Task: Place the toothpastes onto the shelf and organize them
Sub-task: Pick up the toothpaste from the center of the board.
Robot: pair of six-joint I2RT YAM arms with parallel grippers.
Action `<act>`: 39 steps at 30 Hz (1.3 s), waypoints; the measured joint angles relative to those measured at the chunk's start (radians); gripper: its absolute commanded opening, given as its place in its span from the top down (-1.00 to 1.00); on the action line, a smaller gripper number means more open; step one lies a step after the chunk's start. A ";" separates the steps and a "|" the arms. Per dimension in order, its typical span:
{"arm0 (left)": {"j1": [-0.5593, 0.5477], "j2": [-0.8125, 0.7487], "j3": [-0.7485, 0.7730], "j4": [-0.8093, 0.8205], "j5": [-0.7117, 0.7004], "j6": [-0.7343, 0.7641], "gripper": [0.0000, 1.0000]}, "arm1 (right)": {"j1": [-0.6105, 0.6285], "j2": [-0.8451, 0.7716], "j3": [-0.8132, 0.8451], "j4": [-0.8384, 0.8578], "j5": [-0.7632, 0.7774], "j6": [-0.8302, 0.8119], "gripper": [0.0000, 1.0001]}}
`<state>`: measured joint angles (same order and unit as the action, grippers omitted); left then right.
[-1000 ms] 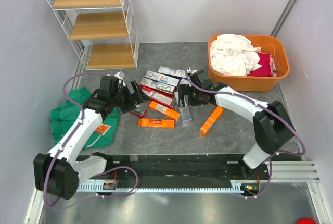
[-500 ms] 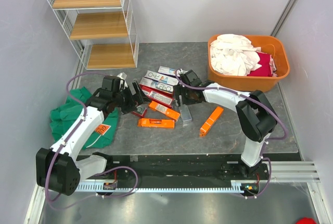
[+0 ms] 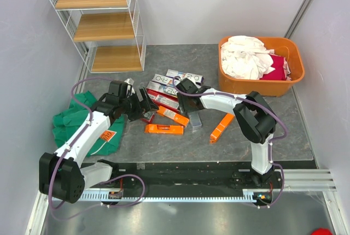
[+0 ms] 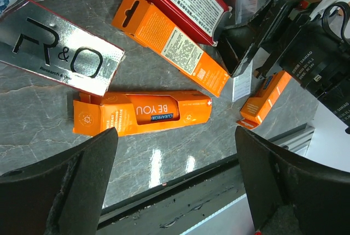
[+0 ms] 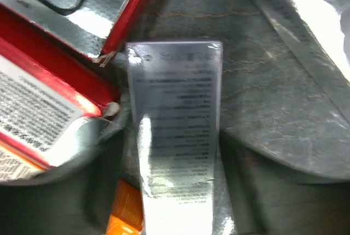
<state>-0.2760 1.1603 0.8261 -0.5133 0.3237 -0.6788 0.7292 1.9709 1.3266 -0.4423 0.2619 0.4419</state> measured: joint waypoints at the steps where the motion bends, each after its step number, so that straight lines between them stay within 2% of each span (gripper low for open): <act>1: 0.000 0.000 -0.001 0.000 0.000 0.000 -0.89 | 0.000 0.001 0.001 0.002 -0.005 0.002 0.02; 2: 0.000 0.000 -0.003 -0.001 0.000 0.000 -0.89 | 0.001 0.002 0.002 0.004 -0.006 0.004 0.32; 3: 0.000 0.000 -0.005 -0.001 -0.001 0.000 -0.88 | 0.001 0.002 0.003 0.004 -0.010 0.005 0.37; 16: 0.000 -0.025 -0.010 -0.003 -0.001 0.010 -0.84 | -0.014 -0.035 -0.004 0.000 -0.118 0.008 0.47; 22: 0.000 -0.041 -0.002 -0.003 0.000 0.010 -0.82 | -0.049 -0.200 -0.013 0.002 -0.164 0.049 0.62; 29: -0.014 -0.124 0.014 0.081 0.019 0.010 -0.82 | -0.180 -0.457 -0.118 0.135 -0.248 0.168 0.72; 39: -0.119 -0.138 0.087 0.230 0.018 0.006 -0.87 | -0.251 -0.587 -0.217 0.216 -0.291 0.333 0.76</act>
<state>-0.3950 1.0222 0.9127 -0.2832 0.3416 -0.6727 0.4786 1.3838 1.1091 -0.2268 -0.0296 0.7746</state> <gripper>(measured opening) 0.935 0.438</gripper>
